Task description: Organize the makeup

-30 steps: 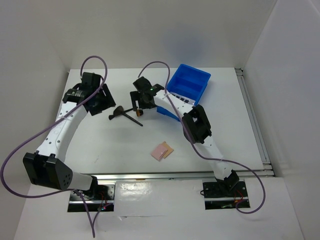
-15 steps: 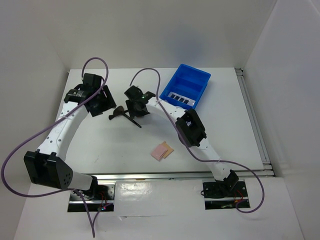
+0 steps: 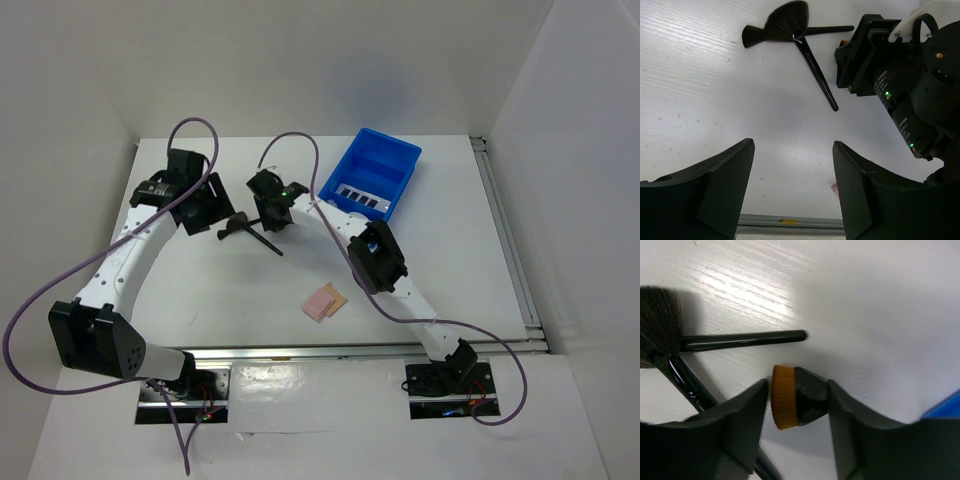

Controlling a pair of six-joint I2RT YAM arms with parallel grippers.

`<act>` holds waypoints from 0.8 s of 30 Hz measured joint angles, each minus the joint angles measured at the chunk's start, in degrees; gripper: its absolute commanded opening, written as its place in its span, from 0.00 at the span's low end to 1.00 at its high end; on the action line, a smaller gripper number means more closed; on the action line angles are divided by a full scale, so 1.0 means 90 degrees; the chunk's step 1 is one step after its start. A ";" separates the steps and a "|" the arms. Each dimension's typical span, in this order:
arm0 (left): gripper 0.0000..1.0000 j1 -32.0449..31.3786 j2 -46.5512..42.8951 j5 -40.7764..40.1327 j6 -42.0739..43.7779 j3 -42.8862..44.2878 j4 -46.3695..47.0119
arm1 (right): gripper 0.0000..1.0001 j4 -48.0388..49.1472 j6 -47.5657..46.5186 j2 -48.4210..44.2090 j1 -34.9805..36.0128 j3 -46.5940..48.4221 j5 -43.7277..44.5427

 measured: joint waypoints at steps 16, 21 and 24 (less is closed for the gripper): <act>0.75 0.0000 -0.0075 0.0083 0.0160 -0.0097 0.0041 | 0.28 0.0053 -0.0056 -0.0639 -0.0189 0.0039 -0.0447; 0.74 -0.0087 -0.0102 0.0019 0.0498 -0.0204 0.0148 | 0.28 0.0231 -0.0061 -0.1817 -0.0882 -0.0100 -0.0520; 0.74 -0.0240 -0.0102 -0.0148 0.0656 -0.0231 0.0148 | 0.28 0.0372 -0.0058 -0.2548 -0.1620 -0.0359 -0.0444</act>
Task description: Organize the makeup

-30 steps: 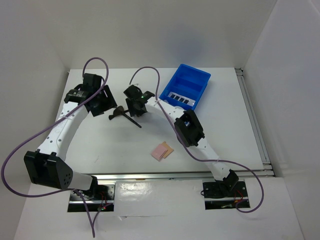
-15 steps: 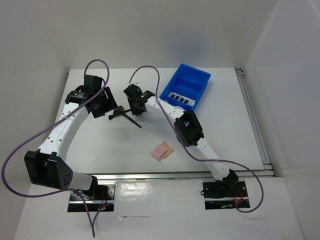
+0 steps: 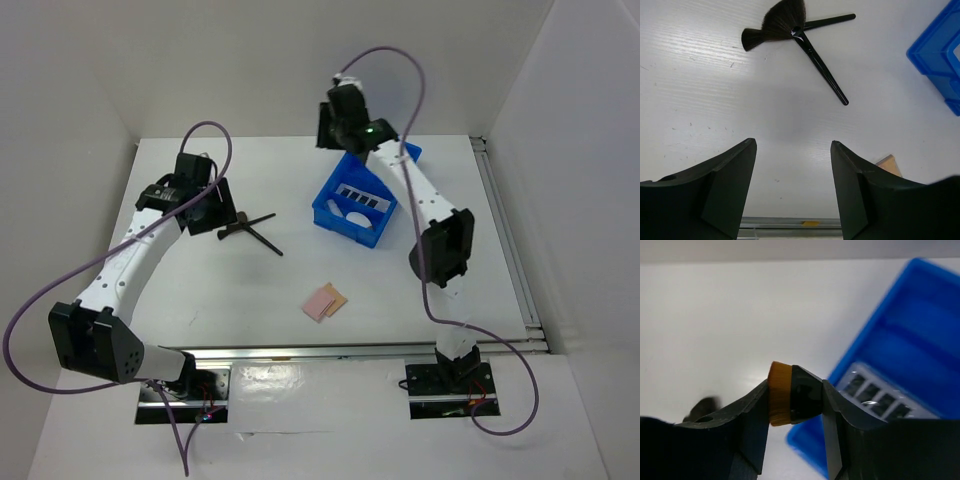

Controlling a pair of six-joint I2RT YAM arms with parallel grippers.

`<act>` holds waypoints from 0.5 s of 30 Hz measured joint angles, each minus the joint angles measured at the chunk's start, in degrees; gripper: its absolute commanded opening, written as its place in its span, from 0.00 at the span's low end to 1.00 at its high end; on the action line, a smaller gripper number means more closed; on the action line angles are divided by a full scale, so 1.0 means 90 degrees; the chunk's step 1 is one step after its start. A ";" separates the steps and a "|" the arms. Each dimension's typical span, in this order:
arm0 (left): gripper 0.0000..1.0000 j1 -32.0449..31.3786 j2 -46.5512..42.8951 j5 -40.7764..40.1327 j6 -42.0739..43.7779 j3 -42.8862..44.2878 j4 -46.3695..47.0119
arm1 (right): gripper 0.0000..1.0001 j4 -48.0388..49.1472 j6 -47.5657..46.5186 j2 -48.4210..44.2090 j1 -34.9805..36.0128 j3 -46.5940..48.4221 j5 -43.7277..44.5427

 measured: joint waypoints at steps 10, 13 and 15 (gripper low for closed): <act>0.75 -0.0085 0.0022 -0.0087 0.0148 0.0000 0.0005 | 0.28 -0.0102 0.0078 -0.0056 -0.1802 -0.0389 0.0274; 0.75 -0.0083 0.0036 -0.0085 0.0153 0.0000 0.0005 | 0.28 -0.0177 0.0138 0.0199 -0.1887 -0.0391 0.0185; 0.75 -0.0083 0.0046 -0.0085 0.0165 0.0000 0.0005 | 0.29 -0.0209 0.0180 0.0362 -0.1943 -0.0444 0.0068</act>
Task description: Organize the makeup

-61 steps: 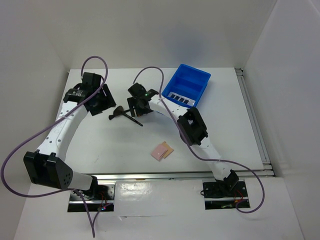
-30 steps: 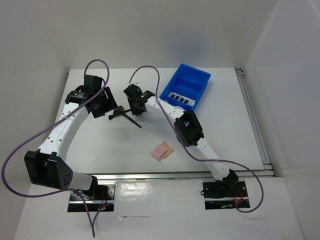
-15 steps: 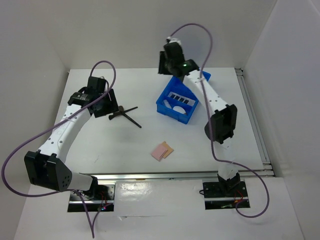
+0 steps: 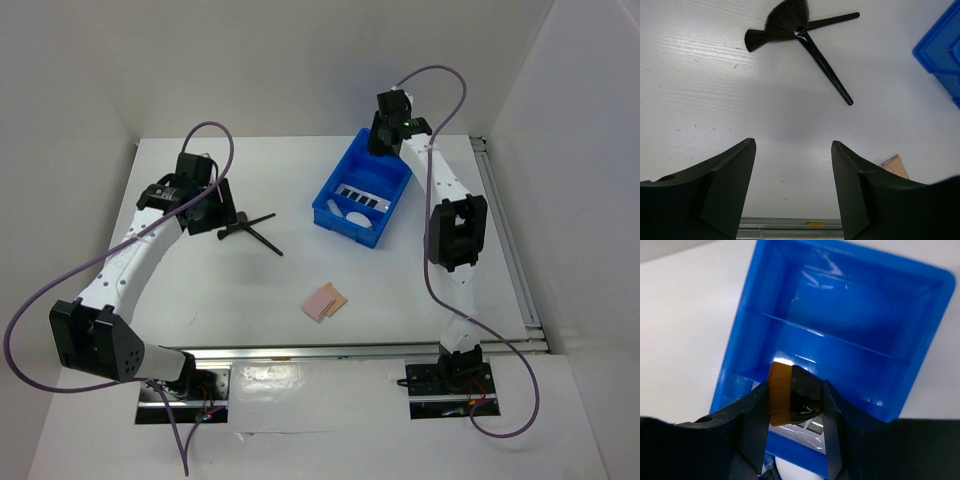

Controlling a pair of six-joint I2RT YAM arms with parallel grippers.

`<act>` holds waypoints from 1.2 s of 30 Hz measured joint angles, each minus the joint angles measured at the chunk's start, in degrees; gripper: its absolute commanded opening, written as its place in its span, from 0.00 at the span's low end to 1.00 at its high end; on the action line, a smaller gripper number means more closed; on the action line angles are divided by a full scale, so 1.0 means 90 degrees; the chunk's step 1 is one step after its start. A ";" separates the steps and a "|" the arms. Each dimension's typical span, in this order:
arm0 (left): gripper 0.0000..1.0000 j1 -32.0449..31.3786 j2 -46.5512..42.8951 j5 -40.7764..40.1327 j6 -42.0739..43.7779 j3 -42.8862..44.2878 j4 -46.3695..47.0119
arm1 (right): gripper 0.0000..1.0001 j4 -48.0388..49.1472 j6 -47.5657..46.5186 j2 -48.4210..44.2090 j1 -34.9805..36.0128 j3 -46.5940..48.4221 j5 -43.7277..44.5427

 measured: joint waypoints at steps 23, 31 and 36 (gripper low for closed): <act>0.76 0.0000 0.0138 -0.0010 0.0002 0.0000 -0.0032 | 0.64 -0.0172 0.0177 0.0568 -0.0121 -0.0243 -0.0291; 0.76 0.0002 0.0129 -0.0775 -0.0461 0.0177 -0.0481 | 0.75 0.0211 -0.0495 0.0274 0.1326 -0.0415 -0.0452; 0.76 0.0029 -0.0197 -0.1727 -0.1443 0.0435 -0.0988 | 0.80 0.0289 -0.1078 0.0425 0.2803 -0.0189 -0.1151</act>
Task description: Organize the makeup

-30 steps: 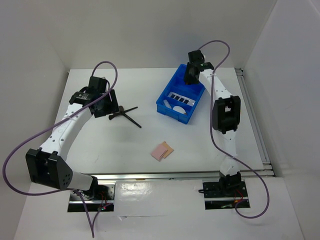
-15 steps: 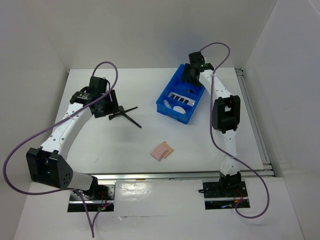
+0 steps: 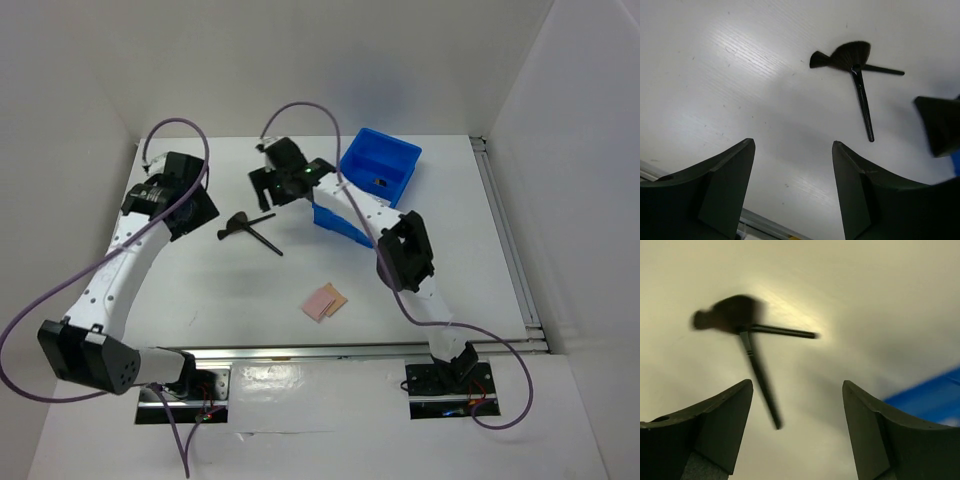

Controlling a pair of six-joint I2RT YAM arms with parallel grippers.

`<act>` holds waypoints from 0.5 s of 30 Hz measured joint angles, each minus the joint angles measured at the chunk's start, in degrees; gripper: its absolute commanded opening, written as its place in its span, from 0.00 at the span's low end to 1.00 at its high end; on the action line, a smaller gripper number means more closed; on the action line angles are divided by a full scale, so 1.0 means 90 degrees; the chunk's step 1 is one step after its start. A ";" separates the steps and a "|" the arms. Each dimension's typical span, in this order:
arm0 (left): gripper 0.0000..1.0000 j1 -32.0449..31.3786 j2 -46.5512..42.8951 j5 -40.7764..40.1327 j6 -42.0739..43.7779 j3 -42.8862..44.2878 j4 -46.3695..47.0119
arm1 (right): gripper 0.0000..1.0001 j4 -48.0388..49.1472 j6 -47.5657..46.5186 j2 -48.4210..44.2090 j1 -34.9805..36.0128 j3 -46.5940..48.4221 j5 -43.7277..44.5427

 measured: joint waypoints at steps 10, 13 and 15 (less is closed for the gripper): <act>0.76 0.0012 -0.0984 -0.0852 -0.0908 0.0036 -0.0410 | 0.78 0.0085 -0.0784 0.1095 0.0782 0.0437 -0.0733; 0.76 0.0012 -0.0923 -0.0884 -0.0903 0.0032 -0.0413 | 0.69 0.0075 -0.0865 0.1389 0.0780 0.0430 -0.0629; 0.76 0.0012 -0.0916 -0.0884 -0.0894 0.0032 -0.0410 | 0.58 0.0187 -0.0918 0.1433 0.0792 0.0425 -0.0478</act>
